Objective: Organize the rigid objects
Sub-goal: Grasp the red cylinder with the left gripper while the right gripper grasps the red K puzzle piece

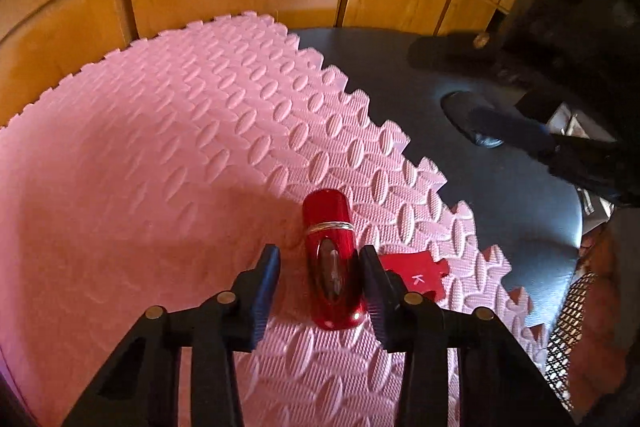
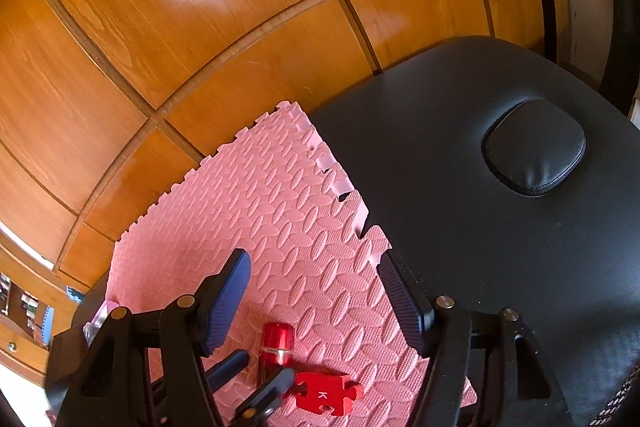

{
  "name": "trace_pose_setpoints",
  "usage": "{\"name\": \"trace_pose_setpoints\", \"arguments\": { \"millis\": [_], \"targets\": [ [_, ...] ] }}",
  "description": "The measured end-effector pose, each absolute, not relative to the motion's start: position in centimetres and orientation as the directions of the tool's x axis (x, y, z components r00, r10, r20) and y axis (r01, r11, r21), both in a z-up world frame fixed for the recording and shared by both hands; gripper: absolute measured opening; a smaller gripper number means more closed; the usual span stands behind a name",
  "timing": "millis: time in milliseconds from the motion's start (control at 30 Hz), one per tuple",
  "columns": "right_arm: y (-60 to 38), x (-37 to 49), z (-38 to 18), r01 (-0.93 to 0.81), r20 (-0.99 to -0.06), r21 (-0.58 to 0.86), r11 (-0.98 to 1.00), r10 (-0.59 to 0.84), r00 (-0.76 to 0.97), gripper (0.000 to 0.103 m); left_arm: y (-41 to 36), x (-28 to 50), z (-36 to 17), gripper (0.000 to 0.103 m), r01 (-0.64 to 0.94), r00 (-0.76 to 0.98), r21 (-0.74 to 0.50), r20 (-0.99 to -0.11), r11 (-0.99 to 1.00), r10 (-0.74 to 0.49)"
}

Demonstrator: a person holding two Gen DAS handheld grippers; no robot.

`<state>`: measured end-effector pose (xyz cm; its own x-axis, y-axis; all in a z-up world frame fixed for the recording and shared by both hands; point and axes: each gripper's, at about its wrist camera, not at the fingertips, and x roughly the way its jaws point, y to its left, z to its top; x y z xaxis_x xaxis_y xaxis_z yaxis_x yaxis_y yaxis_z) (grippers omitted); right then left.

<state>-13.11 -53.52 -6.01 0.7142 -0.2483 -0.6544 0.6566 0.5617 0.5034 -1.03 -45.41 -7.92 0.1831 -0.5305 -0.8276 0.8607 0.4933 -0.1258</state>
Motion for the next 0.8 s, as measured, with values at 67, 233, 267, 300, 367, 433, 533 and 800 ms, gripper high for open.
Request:
{"name": "trace_pose_setpoints", "arguments": {
  "millis": [67, 233, 267, 300, 367, 433, 533, 800],
  "targets": [
    [-53.6, -13.1, -6.1, 0.660, -0.657, 0.501, 0.560, -0.250, 0.711, 0.068, -45.3, -0.9, -7.9, 0.028, 0.861, 0.206, -0.108, -0.820, 0.498, -0.534],
    [-53.7, -12.8, -6.5, 0.669, -0.678, 0.486, 0.562, -0.241, 0.695, 0.068, -42.9, -0.2, -7.9, 0.026, 0.848, 0.210, -0.123, -0.815, 0.515, -0.540],
    [-53.6, -12.6, -6.6, 0.671, -0.684, 0.479, 0.566, -0.239, 0.690, 0.068, -42.1, -0.2, -7.9, 0.026, 0.845, 0.221, -0.115, -0.814, 0.522, -0.537],
    [-53.5, -12.6, -6.7, 0.673, -0.689, 0.472, 0.569, -0.237, 0.684, 0.068, -41.2, -0.3, -7.9, 0.026, 0.840, 0.229, -0.112, -0.814, 0.531, -0.534],
    [-53.4, -12.2, -7.0, 0.676, -0.708, 0.456, 0.579, -0.225, 0.670, 0.068, -39.7, -0.6, -8.0, 0.026, 0.830, 0.250, -0.100, -0.812, 0.549, -0.527],
    [-53.2, -11.7, -7.4, 0.676, -0.727, 0.443, 0.590, -0.206, 0.655, 0.068, -37.9, -0.9, -8.1, 0.026, 0.822, 0.267, -0.096, -0.805, 0.561, -0.530],
    [-52.8, -10.9, -8.2, 0.669, -0.757, 0.426, 0.609, -0.165, 0.632, 0.068, -35.7, -1.4, -8.3, 0.026, 0.805, 0.283, -0.097, -0.804, 0.585, -0.523],
    [-50.3, -10.2, -8.9, 0.657, -0.812, 0.361, 0.662, -0.123, 0.570, 0.068, -33.2, -1.7, -8.4, 0.026, 0.790, 0.321, -0.079, -0.792, 0.608, -0.520]
  ]
}}
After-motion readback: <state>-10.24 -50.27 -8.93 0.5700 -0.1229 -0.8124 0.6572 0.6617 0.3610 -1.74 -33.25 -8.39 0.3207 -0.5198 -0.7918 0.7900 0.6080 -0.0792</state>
